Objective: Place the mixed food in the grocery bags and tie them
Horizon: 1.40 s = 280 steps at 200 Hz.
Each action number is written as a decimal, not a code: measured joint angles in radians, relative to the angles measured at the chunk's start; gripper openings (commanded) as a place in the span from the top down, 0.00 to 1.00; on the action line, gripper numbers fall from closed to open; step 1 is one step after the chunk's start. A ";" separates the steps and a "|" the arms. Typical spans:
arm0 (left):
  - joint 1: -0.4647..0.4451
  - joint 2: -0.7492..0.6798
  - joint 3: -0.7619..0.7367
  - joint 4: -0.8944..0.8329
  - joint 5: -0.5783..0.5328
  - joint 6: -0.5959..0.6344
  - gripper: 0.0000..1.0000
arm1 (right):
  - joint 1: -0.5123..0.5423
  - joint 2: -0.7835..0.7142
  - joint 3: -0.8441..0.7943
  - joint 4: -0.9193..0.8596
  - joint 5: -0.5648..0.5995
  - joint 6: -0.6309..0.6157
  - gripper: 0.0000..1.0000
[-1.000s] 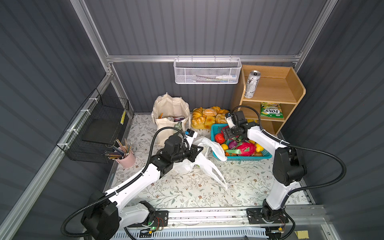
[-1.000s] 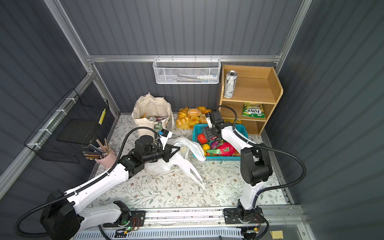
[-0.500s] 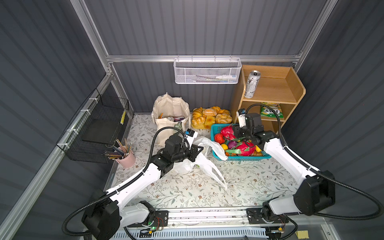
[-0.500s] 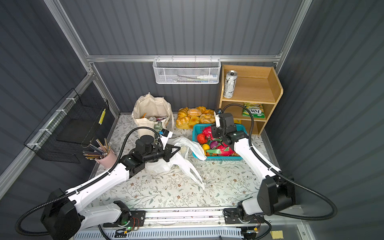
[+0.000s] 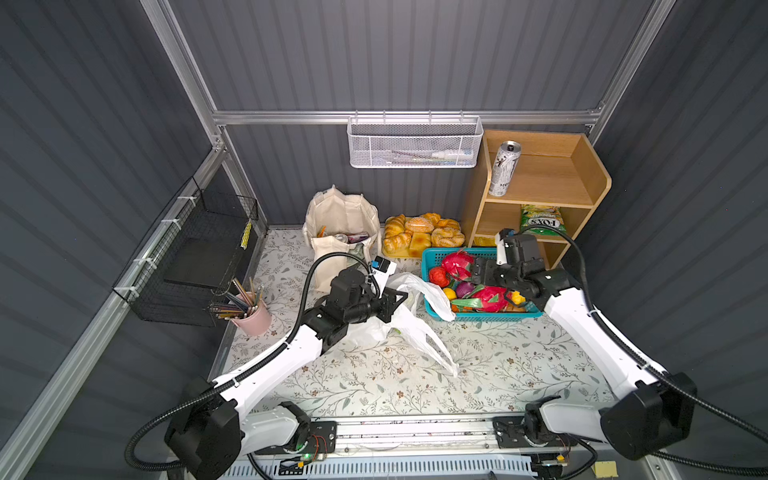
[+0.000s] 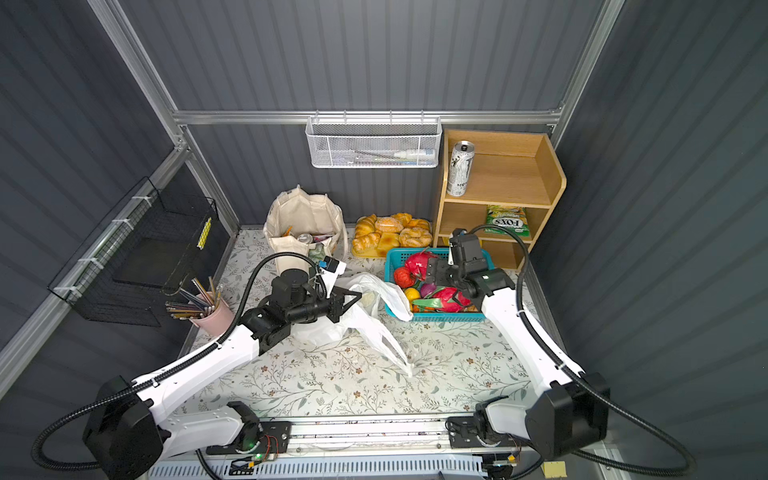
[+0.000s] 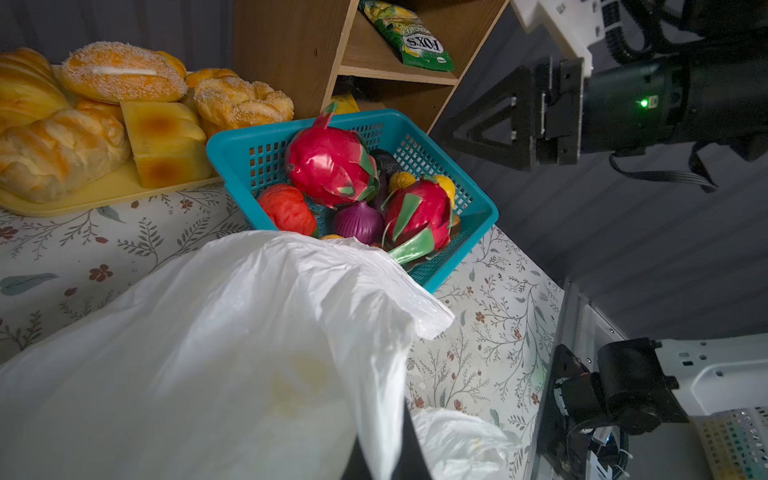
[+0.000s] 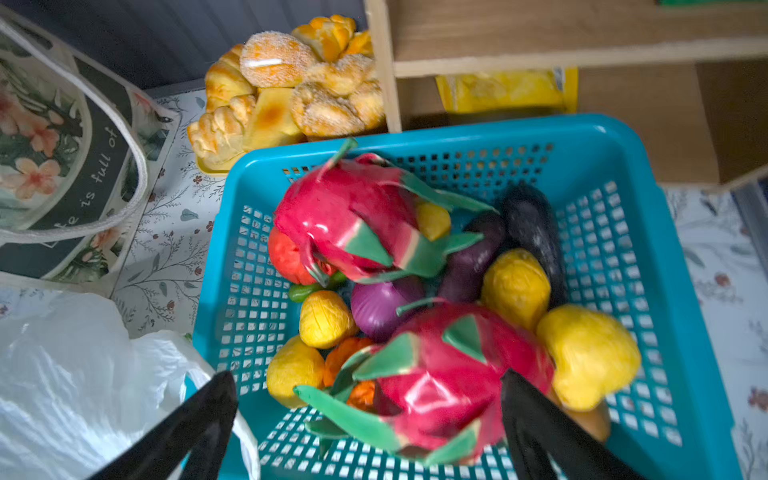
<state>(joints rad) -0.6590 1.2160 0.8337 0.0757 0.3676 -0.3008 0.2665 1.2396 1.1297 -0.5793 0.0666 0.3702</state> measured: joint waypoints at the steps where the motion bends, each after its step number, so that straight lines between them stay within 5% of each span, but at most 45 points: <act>1: 0.000 0.000 0.000 0.000 0.000 0.000 1.00 | -0.002 -0.004 -0.003 -0.003 0.000 0.003 0.01; 32: 0.000 0.000 -0.001 0.008 0.003 0.000 1.00 | -0.080 -0.090 -0.076 -0.059 -0.055 0.131 0.01; 85: 0.000 0.000 -0.018 0.061 0.020 -0.012 1.00 | -0.188 -0.002 -0.148 -0.065 -0.190 0.256 0.01; 219: 0.000 -0.042 -0.117 0.193 0.058 -0.053 1.00 | -0.244 0.314 -0.006 -0.076 -0.316 0.356 0.02; 247: 0.000 -0.042 -0.126 0.217 0.069 -0.066 1.00 | -0.248 0.324 0.002 -0.073 -0.329 0.368 0.11; 280: 0.000 -0.042 -0.126 0.228 0.076 -0.072 1.00 | -0.254 0.312 -0.004 -0.024 -0.340 0.396 0.40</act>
<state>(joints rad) -0.6590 1.1740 0.7074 0.3038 0.4438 -0.3729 0.0128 1.5520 1.1255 -0.6029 -0.2737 0.7658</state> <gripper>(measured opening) 0.047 0.702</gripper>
